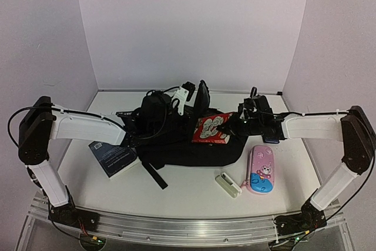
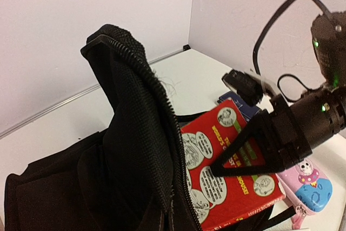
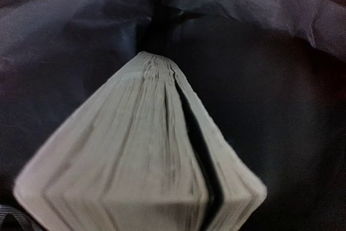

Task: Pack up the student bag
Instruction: Place the book in the student bag.

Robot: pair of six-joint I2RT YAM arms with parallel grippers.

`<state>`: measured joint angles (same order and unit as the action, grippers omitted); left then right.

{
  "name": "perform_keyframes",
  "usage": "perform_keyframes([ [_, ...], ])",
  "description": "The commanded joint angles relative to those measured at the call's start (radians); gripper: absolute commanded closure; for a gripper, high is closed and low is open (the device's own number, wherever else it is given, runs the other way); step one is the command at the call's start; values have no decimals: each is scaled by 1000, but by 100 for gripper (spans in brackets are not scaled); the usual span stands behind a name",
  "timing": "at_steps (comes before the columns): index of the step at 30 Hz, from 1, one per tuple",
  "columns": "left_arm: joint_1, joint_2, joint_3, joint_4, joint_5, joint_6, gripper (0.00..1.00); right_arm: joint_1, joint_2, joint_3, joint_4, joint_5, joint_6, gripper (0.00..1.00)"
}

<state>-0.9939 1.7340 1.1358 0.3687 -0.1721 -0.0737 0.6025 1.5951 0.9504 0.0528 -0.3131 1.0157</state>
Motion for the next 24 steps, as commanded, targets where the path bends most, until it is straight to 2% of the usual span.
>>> perform_keyframes([
  [1,1,-64,10,178,-45,36,100,4,-8,-37,126,-23,74,100],
  [8,1,-84,-19,194,24,37,100,3,-5,-32,172,-47,75,100],
  [15,10,-133,-68,151,71,9,100,5,47,16,352,-107,63,100],
  [19,24,-149,-86,148,116,-32,100,4,145,74,401,-119,30,100],
  [24,41,-137,-69,121,168,-64,100,4,298,145,593,-204,15,100],
])
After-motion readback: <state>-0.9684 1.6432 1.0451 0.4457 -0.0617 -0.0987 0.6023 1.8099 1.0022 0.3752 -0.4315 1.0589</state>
